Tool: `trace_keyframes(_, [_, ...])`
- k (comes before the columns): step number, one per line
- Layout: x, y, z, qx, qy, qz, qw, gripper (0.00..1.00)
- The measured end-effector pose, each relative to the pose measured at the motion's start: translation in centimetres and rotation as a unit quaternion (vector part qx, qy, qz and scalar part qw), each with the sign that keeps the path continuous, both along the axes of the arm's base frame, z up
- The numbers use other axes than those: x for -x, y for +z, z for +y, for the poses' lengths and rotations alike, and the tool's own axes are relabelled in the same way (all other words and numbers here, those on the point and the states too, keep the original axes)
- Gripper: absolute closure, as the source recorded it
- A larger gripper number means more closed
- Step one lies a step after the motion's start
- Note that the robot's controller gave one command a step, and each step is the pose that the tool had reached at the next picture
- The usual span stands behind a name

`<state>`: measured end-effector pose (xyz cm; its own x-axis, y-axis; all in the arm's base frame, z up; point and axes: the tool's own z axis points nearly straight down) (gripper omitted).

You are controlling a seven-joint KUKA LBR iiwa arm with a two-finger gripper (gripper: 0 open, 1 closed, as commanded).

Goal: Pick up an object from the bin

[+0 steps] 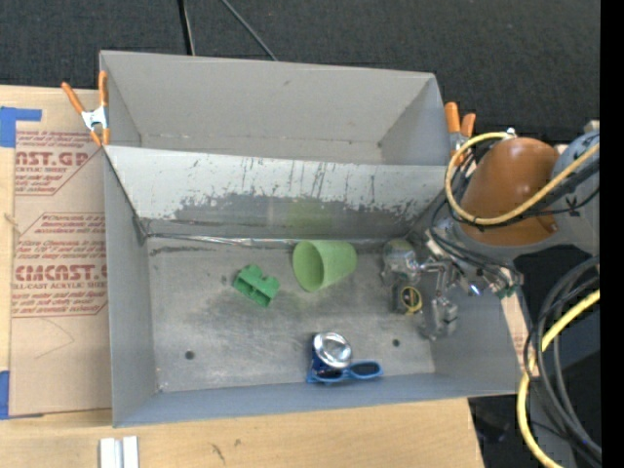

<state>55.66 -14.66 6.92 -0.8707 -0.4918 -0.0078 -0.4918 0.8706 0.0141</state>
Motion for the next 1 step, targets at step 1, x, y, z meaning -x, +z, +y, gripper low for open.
trace_keyframes(1, [-0.03,0.06,0.03,0.0,0.0,-0.0002,1.0,1.0])
